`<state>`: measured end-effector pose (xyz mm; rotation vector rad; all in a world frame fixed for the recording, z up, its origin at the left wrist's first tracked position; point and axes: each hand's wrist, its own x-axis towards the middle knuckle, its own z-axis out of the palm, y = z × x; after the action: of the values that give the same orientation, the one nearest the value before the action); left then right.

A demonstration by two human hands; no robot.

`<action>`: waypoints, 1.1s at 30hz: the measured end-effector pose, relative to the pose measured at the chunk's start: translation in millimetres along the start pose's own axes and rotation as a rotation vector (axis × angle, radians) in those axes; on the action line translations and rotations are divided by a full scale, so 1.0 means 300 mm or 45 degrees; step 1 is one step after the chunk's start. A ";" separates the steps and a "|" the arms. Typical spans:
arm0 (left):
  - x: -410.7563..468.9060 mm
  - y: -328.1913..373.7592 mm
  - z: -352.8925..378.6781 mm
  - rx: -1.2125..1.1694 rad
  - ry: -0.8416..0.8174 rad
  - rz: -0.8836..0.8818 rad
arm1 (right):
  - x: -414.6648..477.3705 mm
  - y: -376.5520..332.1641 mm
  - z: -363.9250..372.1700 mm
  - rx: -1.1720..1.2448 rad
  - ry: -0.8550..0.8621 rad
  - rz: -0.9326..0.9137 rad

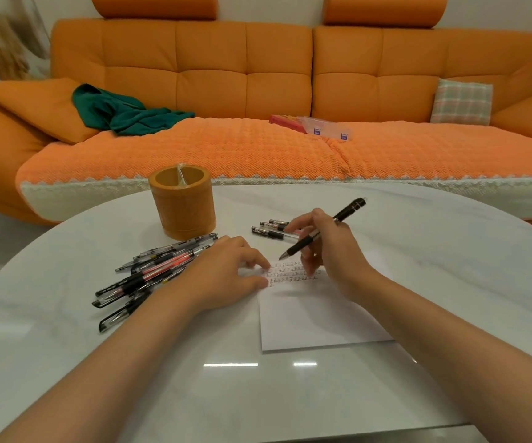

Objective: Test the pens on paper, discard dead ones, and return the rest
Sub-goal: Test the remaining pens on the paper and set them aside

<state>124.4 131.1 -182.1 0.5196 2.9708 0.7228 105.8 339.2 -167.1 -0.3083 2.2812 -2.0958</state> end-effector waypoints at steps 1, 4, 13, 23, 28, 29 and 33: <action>0.000 -0.002 0.001 -0.004 0.007 0.002 | -0.004 0.003 0.001 0.017 -0.021 0.075; 0.000 -0.006 0.004 -0.012 0.047 0.018 | -0.016 0.012 0.003 0.074 -0.109 0.191; 0.016 -0.007 -0.001 -0.050 0.058 -0.017 | -0.023 0.025 0.008 -0.316 -0.215 0.120; 0.024 0.011 0.028 -0.021 0.125 -0.086 | -0.026 0.034 0.023 -0.439 -0.332 0.061; 0.027 0.013 0.030 -0.038 0.120 -0.107 | -0.022 0.042 0.018 -0.454 -0.348 0.031; 0.027 0.013 0.029 -0.042 0.117 -0.112 | -0.022 0.045 0.017 -0.467 -0.352 0.019; 0.025 0.014 0.029 -0.059 0.110 -0.120 | -0.023 0.048 0.014 -0.502 -0.354 -0.006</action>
<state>119.7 141.0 -187.6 0.3522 3.0248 0.8230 111.4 337.4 -182.7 -0.5735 2.4937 -1.4744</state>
